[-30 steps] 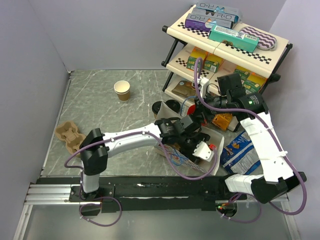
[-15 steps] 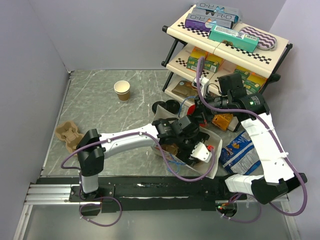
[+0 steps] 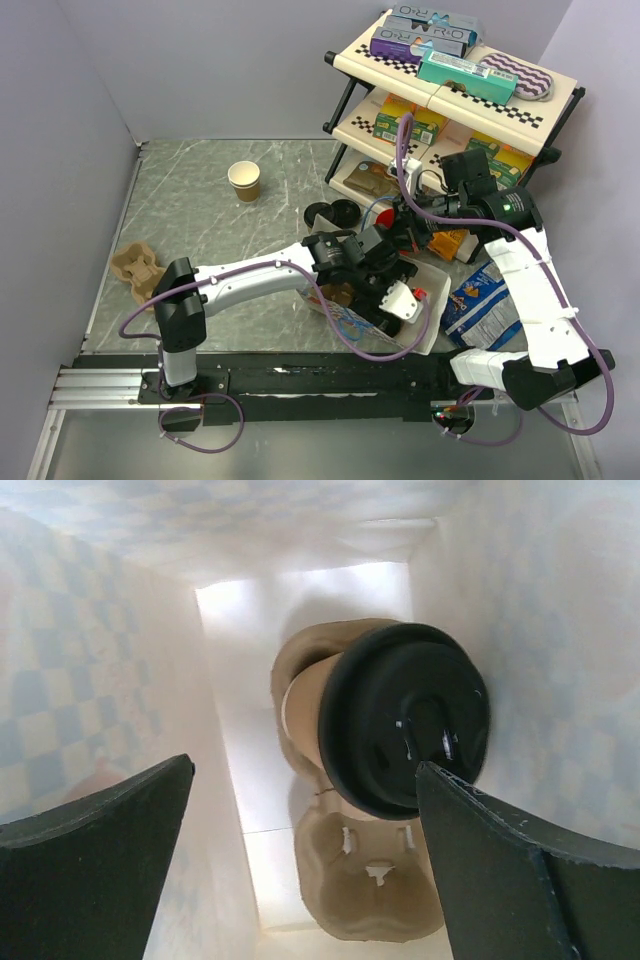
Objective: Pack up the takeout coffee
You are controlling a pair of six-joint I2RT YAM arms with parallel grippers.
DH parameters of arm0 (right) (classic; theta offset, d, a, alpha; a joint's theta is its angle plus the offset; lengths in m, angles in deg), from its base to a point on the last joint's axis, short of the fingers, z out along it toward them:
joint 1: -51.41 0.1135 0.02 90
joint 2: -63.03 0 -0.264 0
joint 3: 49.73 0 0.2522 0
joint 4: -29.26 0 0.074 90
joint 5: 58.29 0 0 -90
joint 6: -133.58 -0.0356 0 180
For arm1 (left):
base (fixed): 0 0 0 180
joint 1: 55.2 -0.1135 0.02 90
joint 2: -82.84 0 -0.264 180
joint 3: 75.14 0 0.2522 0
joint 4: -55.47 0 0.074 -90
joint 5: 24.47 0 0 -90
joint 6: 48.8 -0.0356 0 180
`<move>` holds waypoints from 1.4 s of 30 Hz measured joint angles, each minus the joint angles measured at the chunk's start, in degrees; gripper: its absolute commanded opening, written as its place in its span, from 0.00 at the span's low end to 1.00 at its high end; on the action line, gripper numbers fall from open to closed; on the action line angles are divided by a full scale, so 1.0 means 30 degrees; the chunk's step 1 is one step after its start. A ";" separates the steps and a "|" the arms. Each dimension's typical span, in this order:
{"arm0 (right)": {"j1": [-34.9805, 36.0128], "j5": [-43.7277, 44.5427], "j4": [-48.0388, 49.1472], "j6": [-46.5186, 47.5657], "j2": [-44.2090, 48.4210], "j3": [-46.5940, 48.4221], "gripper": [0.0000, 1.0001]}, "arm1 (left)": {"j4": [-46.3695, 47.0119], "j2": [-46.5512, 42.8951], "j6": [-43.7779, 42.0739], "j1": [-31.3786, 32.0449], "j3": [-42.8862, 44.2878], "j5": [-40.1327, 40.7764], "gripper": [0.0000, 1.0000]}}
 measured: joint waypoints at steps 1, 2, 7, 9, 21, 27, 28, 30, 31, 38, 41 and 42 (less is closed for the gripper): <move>-0.0022 -0.0007 -0.0029 0.0000 0.0000 -0.0007 0.00 | 0.0022 0.0000 0.0007 0.0000 0.0044 0.0080 0.99; -0.0022 -0.0044 -0.0029 0.0000 0.0000 -0.0007 0.00 | 0.0095 0.0000 0.0007 0.0007 0.0051 0.0189 0.99; -0.0029 -0.0160 -0.0066 0.0138 0.0000 -0.0051 0.00 | 0.0197 0.0000 0.0022 0.0007 0.0051 0.0510 0.99; -0.0058 -0.0211 0.0080 0.0255 0.0146 -0.0393 0.00 | 0.0226 0.0000 0.0015 0.0015 0.0051 0.0517 0.99; -0.0102 0.0248 0.2055 0.0998 0.3519 -0.3475 0.00 | 0.4969 -0.5734 -0.0015 -0.0546 -0.6739 0.0503 0.99; 0.0284 0.0262 0.3235 0.1180 0.5115 -0.4845 0.00 | 0.6557 -0.6907 -0.0175 -0.0590 -0.7096 0.0299 0.99; 0.0459 0.0306 0.3439 0.1231 0.5384 -0.5144 0.00 | 0.6564 -0.6849 -0.0219 -0.0583 -0.7125 0.0240 0.98; 0.0831 0.0474 0.3898 0.1297 0.6011 -0.5909 0.00 | 0.6506 -0.6739 -0.0430 -0.0583 -0.7264 -0.0044 0.97; 0.0991 0.0539 0.4044 0.1297 0.6288 -0.6178 0.00 | 0.6404 -0.6710 -0.0539 -0.0583 -0.7293 -0.0146 0.95; 0.2346 0.0546 0.5202 0.0998 0.7992 -0.7278 0.00 | 0.5493 -0.6222 -0.2200 -0.0561 -0.7322 -0.1064 0.90; 0.2623 0.0678 0.5289 0.0809 0.8371 -0.7461 0.00 | 0.5144 -0.6098 -0.3038 -0.0597 -0.7322 -0.1355 0.89; 0.2674 0.0685 0.5268 0.0765 0.8378 -0.7482 0.00 | 0.5056 -0.6062 -0.3249 -0.0605 -0.7322 -0.1494 0.89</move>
